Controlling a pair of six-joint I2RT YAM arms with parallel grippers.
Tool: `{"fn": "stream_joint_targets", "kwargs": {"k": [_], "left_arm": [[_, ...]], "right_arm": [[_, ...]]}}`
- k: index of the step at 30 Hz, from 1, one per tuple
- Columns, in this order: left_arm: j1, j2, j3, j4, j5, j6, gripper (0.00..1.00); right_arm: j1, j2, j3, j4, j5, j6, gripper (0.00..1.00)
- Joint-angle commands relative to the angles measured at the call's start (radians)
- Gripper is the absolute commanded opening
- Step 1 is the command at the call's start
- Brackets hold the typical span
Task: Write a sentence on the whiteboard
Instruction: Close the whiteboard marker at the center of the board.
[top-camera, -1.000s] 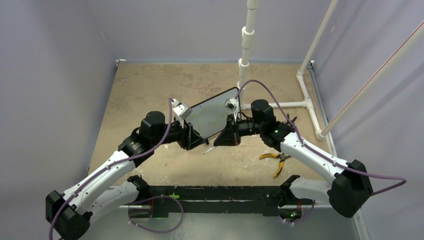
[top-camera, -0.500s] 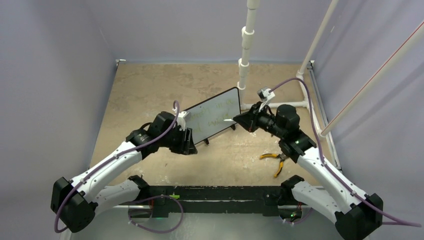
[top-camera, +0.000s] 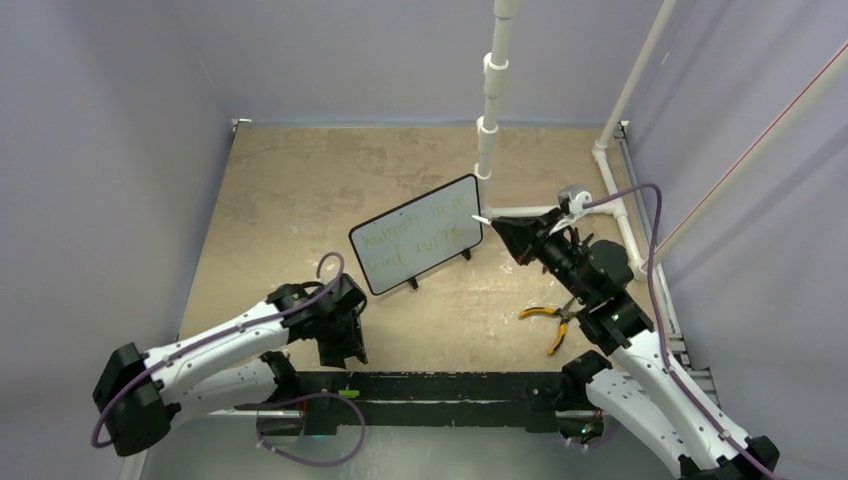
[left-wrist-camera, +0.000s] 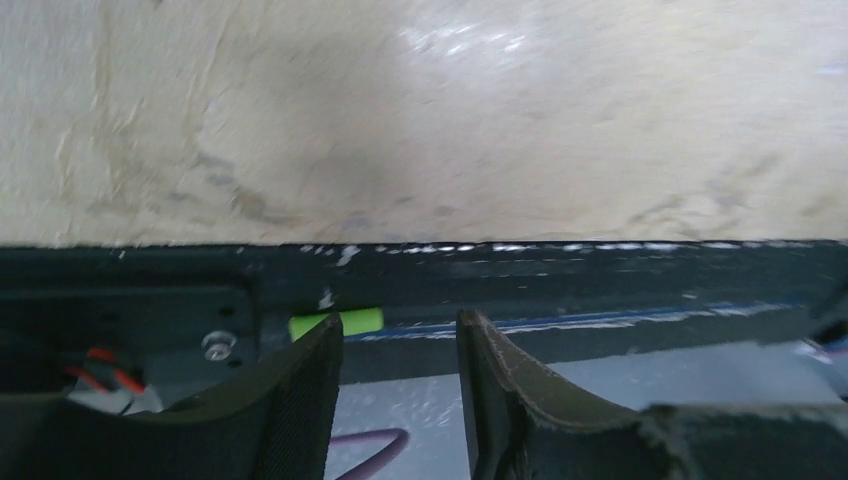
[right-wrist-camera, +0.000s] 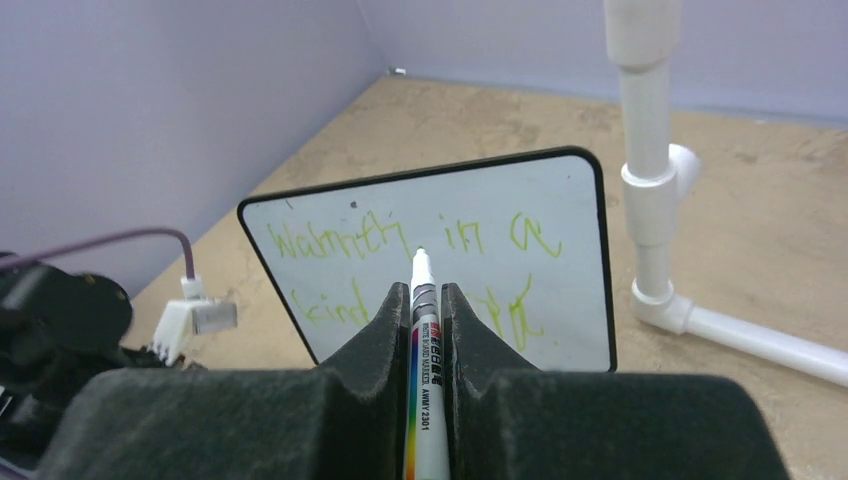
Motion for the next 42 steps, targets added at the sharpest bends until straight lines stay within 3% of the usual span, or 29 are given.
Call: {"fn": "stream_joint_targets", "kwargs": {"k": [1,3,10,20,30,42], "left_arm": [[-0.061,0.130,0.043,-0.126,-0.017,-0.171,0.46],[-0.092,0.175,0.026,-0.156,0.036,-0.221,0.47],[-0.110,0.130,0.091,-0.364,0.018,-0.389,0.49],[-0.279,0.175,0.025,-0.130,0.131,-0.624,0.59],[-0.310,0.175,-0.064,-0.009,0.065,-0.684,0.55],[-0.312,0.195,-0.092,-0.035,-0.037,-0.643,0.48]], "right_arm": [[-0.004,-0.045,-0.034,0.072,0.072,-0.017,0.00],[-0.005,-0.068,-0.037,0.072,0.079,-0.019,0.00],[-0.005,-0.152,-0.056,0.080,0.089,-0.019,0.00],[-0.004,-0.199,-0.057,0.079,0.108,-0.022,0.00],[-0.004,-0.227,-0.059,0.078,0.104,-0.023,0.00],[-0.004,-0.239,-0.067,0.085,0.096,-0.022,0.00]]}}
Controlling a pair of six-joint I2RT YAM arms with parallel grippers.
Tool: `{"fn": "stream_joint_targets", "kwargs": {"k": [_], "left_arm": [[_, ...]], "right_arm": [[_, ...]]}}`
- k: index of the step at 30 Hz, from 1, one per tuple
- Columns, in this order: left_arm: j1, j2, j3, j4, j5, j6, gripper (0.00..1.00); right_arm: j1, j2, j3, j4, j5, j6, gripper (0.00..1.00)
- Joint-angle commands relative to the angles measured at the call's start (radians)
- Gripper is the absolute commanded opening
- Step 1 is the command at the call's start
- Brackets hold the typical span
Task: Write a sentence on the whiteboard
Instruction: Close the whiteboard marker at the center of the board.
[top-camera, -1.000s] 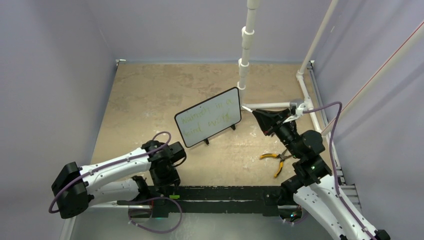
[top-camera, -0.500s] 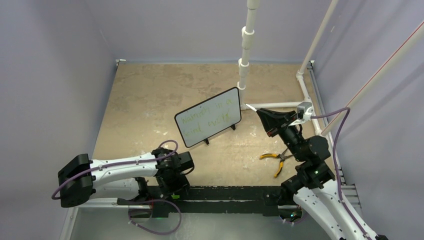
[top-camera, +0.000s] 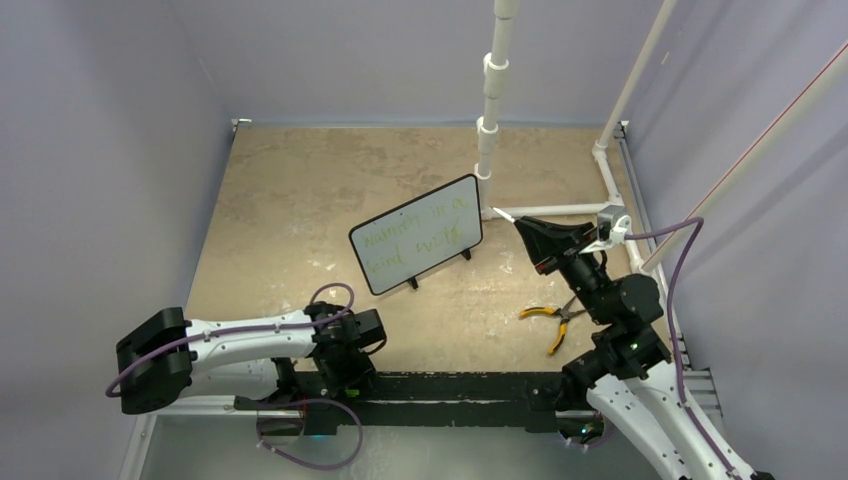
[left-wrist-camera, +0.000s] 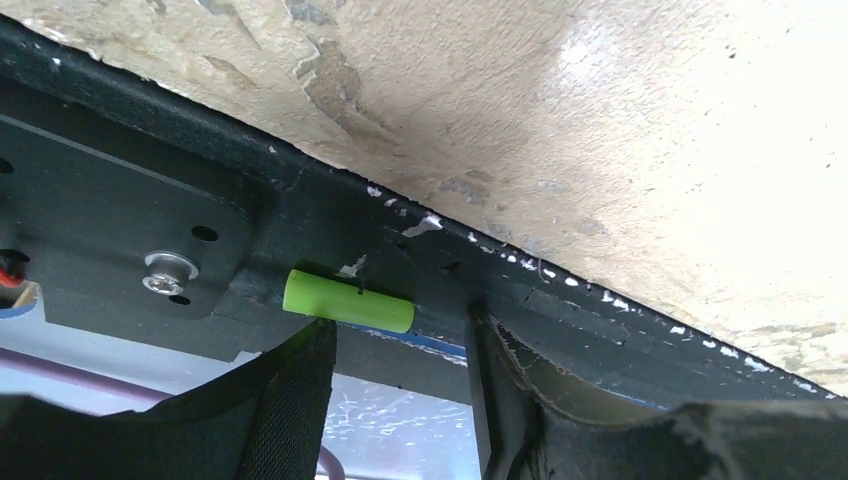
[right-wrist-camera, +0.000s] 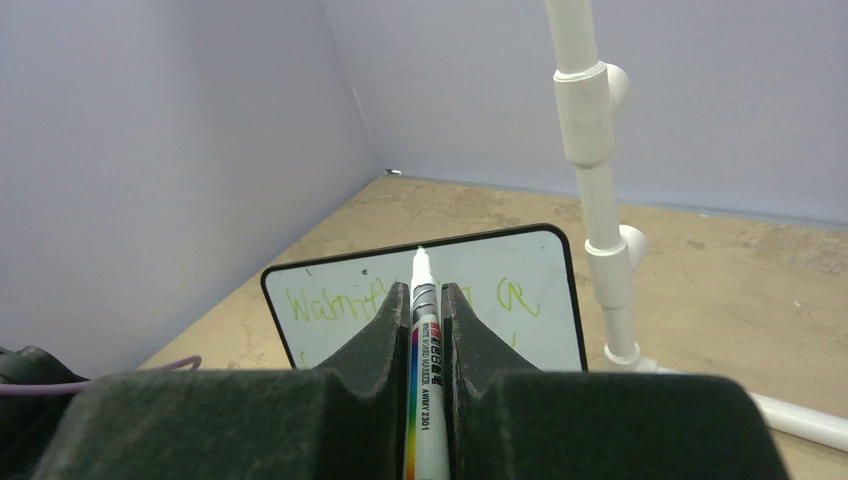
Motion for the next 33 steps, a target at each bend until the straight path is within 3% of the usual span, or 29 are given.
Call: {"fn": "stream_joint_targets", "kwargs": {"k": [1,11,21,29,33], "left_arm": [[-0.008,-0.035,-0.020,-0.060,-0.061,-0.006,0.48],[-0.008,-0.029,-0.039,-0.033,-0.090,-0.001,0.43],[-0.008,0.034,-0.012,0.006,-0.165,0.082,0.26],[-0.010,0.169,0.122,0.074,-0.239,0.253,0.01],[-0.010,0.180,0.154,0.118,-0.289,0.283,0.00]], "right_arm": [[-0.004,-0.011,-0.008,0.042,-0.001,-0.015,0.00],[-0.004,-0.013,-0.011,0.042,-0.001,-0.015,0.00],[-0.004,-0.015,-0.013,0.046,-0.001,-0.014,0.00],[-0.004,-0.019,-0.017,0.050,-0.009,-0.020,0.00],[-0.004,-0.020,-0.022,0.057,-0.020,-0.022,0.00]]}}
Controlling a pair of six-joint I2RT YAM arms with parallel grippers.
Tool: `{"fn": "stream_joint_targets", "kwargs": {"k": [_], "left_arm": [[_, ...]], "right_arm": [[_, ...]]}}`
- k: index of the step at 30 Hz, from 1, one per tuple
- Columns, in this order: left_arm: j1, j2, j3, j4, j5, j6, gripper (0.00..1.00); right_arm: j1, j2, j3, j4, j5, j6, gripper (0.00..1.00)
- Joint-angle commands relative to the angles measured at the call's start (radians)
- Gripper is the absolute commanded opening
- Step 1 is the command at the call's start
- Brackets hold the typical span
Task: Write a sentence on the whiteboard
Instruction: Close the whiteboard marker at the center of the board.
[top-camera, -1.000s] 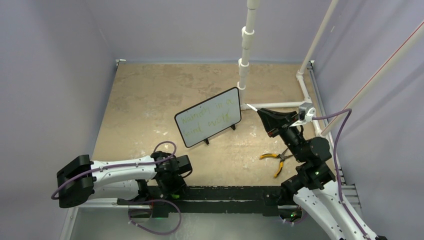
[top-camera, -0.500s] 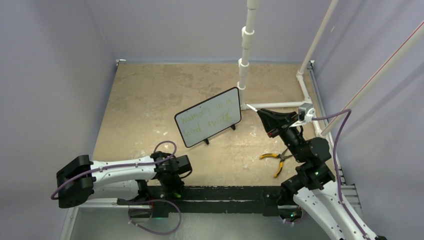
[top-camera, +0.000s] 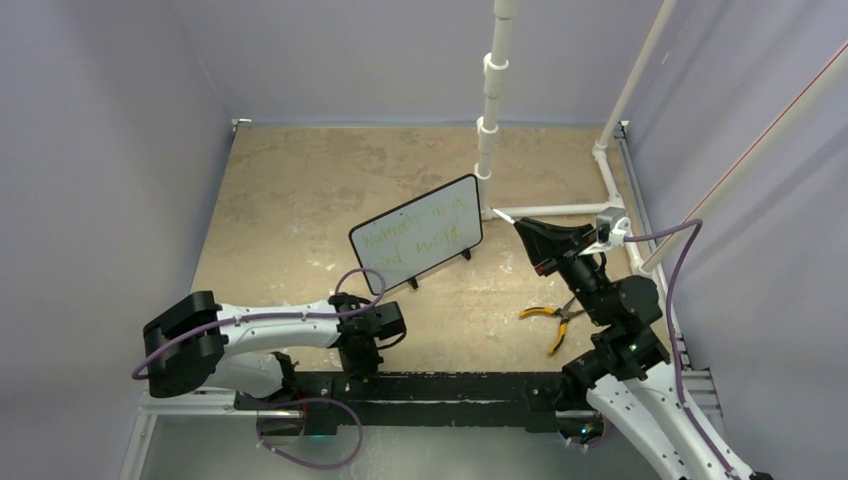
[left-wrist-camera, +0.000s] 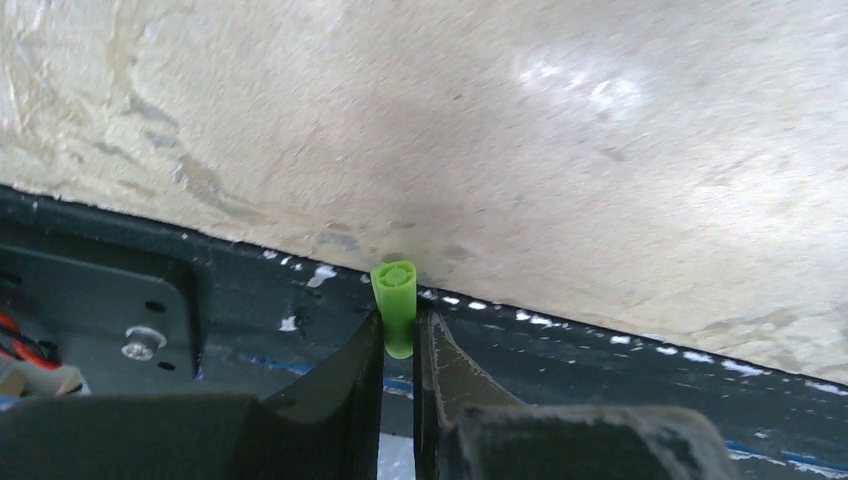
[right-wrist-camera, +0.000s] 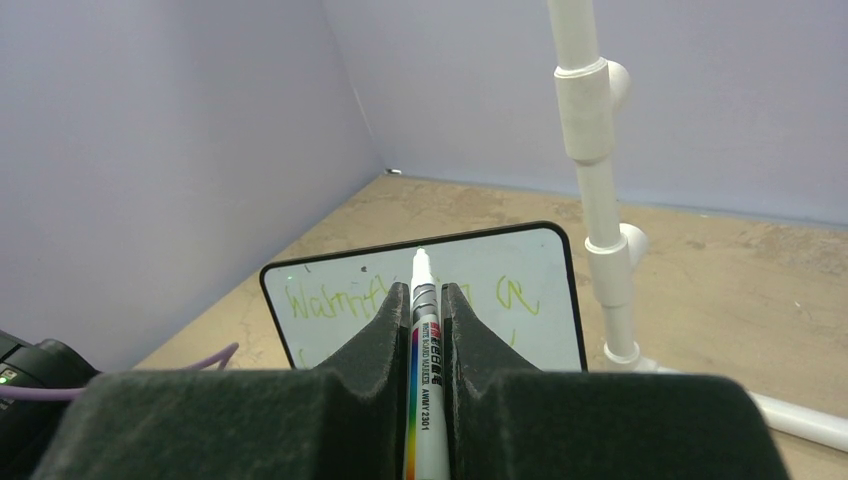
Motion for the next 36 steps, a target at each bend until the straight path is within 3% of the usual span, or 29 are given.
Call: {"fn": "stream_joint_targets", "kwargs": {"k": [1,4,13,18,24,31,36], "left_arm": [[-0.001,0.020,0.045,0.102,-0.159,0.073,0.00],[0.002,0.025,0.068,0.126,-0.207,0.091,0.00],[0.057,-0.002,0.032,0.167,-0.212,0.124,0.27],[0.104,-0.012,0.011,0.188,-0.199,0.158,0.31],[0.131,0.027,0.012,0.216,-0.162,0.199,0.26],[0.131,0.016,-0.023,0.259,-0.096,0.184,0.02],[0.142,-0.051,0.036,0.321,-0.160,0.186,0.00]], "right_arm": [[-0.004,-0.004,-0.006,0.046,-0.021,-0.019,0.00],[-0.005,0.007,-0.003,0.049,-0.032,-0.023,0.00],[-0.004,0.031,-0.002,0.052,-0.046,-0.029,0.00],[-0.004,0.034,-0.004,0.054,-0.049,-0.031,0.00],[-0.004,0.037,-0.002,0.053,-0.048,-0.033,0.00],[-0.004,0.036,-0.002,0.052,-0.042,-0.035,0.00],[-0.004,0.036,-0.002,0.061,-0.040,-0.053,0.00]]}}
